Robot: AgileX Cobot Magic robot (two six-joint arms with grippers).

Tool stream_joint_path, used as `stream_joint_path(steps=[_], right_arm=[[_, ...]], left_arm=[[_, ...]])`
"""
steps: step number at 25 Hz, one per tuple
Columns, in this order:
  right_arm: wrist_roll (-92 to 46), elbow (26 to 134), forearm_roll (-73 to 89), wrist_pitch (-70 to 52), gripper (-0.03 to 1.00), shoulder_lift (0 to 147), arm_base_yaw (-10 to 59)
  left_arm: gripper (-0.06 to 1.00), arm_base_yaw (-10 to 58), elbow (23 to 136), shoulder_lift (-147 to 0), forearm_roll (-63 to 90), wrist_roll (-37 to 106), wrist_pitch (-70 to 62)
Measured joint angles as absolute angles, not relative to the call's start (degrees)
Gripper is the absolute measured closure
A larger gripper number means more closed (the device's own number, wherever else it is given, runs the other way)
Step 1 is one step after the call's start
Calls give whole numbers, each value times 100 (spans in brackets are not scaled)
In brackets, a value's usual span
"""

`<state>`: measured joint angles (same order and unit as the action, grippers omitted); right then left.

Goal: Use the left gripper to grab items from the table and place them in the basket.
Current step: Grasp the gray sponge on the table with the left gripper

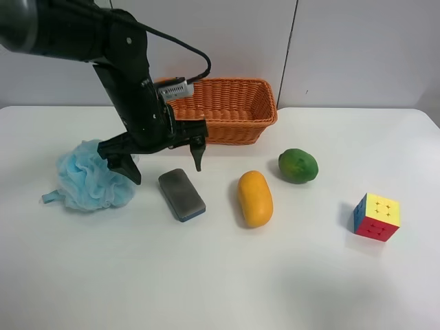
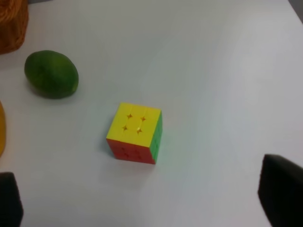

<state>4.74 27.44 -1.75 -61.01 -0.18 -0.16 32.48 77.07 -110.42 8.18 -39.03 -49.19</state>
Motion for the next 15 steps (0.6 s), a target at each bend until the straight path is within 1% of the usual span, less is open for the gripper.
stream_joint_path(steps=[6, 15], right_arm=[[474, 2744, -175, -6101, -2, -18, -16], [474, 2744, -175, -6101, -2, -18, -16]], left_arm=[[-5, 3248, 7712, -11565, 1188, -3930, -4426], [-5, 3248, 7714, -12079, 1267, -4006, -3874]])
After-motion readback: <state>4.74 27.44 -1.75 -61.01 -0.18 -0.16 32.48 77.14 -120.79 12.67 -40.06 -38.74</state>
